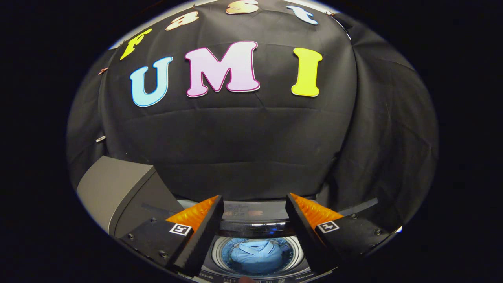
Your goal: Put the clothes into the washing machine and then close the washing machine lid.
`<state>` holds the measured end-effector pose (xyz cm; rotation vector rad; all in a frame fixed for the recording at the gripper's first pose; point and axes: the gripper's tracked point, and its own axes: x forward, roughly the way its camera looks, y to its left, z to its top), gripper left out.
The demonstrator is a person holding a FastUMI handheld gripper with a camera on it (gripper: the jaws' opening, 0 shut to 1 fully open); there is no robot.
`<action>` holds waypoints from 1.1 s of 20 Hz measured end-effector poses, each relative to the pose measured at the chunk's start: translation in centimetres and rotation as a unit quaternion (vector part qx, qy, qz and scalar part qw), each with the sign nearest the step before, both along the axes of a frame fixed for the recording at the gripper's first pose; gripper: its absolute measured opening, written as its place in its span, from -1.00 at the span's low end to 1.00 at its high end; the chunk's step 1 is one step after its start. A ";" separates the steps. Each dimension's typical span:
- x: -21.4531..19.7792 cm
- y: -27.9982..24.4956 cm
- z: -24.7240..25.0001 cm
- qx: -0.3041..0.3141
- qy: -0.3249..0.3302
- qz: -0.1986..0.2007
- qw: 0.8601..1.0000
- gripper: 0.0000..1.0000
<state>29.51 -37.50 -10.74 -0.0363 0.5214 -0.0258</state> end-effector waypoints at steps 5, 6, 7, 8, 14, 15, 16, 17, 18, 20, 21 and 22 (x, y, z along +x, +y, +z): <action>-2.9 0.2 -2.1 0.011 0.014 0.001 1.000 0.99; -3.7 0.3 -3.1 0.013 0.026 0.000 1.000 0.99; -4.4 0.6 -4.1 0.016 0.030 0.003 0.999 1.00; -5.2 0.4 -5.6 0.016 0.037 0.003 0.999 1.00; -9.8 -1.9 -11.9 0.015 0.092 -0.031 0.995 0.99; -10.4 -2.2 -12.5 0.016 0.100 -0.036 0.994 0.99; -11.1 -2.4 -13.3 0.017 0.105 -0.038 0.994 0.99; -11.4 -2.8 -14.3 0.015 0.112 -0.042 0.993 1.00; -11.8 -3.0 -14.8 0.011 0.120 -0.046 0.992 0.99; -12.2 -3.0 -15.6 0.014 0.130 -0.049 0.990 0.99; -12.3 -2.9 -15.6 0.014 0.128 -0.047 0.991 0.99; -12.7 -3.0 -15.2 0.009 0.124 -0.048 0.991 1.00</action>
